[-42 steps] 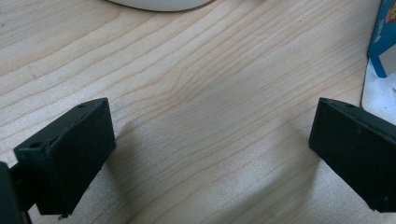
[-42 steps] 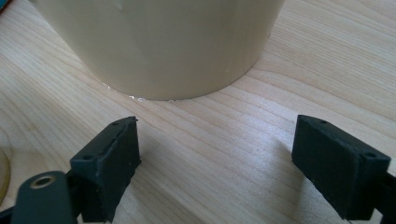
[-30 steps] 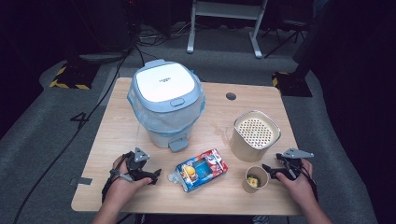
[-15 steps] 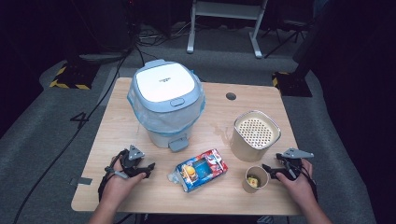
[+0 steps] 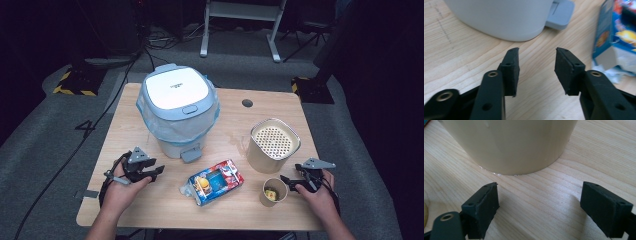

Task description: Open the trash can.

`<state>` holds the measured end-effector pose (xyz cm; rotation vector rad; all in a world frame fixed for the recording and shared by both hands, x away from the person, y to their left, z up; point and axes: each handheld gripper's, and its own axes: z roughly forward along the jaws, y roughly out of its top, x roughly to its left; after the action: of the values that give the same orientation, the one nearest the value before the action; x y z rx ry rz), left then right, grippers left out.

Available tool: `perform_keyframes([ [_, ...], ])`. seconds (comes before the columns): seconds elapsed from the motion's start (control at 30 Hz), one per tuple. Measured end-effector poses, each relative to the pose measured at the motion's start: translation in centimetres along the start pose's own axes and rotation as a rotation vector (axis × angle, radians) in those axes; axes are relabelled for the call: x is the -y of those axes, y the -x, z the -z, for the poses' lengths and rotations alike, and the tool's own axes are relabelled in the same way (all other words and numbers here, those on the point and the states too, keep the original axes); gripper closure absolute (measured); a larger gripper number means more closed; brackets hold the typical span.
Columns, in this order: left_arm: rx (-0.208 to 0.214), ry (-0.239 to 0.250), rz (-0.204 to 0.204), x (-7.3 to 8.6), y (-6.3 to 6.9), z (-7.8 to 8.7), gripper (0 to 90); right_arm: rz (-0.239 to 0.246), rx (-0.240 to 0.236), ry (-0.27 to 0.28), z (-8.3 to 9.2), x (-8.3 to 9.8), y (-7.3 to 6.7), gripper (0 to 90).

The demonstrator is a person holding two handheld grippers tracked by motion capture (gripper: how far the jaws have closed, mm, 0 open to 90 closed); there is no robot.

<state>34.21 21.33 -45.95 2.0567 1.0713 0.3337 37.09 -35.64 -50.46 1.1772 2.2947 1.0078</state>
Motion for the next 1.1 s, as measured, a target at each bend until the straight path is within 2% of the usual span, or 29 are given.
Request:
perform_keyframes([
  [0.13,0.008,0.024,-0.011,-0.7,0.2,0.7,58.2,0.0,0.0,0.0,0.0,0.0,0.0,15.0],
  [0.27,0.046,0.05,-0.022,-1.9,0.4,1.8,61.6,0.0,0.0,0.0,0.0,0.0,0.0,14.9],
  [0.37,0.054,0.057,-0.029,-2.5,0.5,2.2,62.8,0.0,0.0,0.0,0.0,0.0,0.0,14.9],
  [0.43,0.06,0.069,-0.052,-3.4,0.9,2.9,63.3,0.0,0.0,0.001,0.0,0.0,0.0,14.9],
  [0.67,0.079,0.106,-0.087,-5.2,1.4,4.2,63.0,0.0,-0.001,0.001,0.0,0.0,0.0,14.9],
  [0.77,0.093,0.152,-0.117,-6.5,1.6,5.4,64.7,0.0,-0.001,0.001,0.0,0.0,0.0,14.9],
  [0.9,0.108,0.175,-0.118,-7.4,1.8,6.1,67.1,0.0,0.0,0.0,0.0,0.0,0.0,14.9],
  [1.0,0.109,0.204,-0.118,-8.7,1.8,7.0,68.3,0.0,-0.001,0.001,0.0,0.0,0.0,14.9],
  [1.1,0.128,0.243,-0.111,-9.8,1.7,7.6,71.4,0.0,0.0,0.001,0.0,0.0,0.0,14.9],
])
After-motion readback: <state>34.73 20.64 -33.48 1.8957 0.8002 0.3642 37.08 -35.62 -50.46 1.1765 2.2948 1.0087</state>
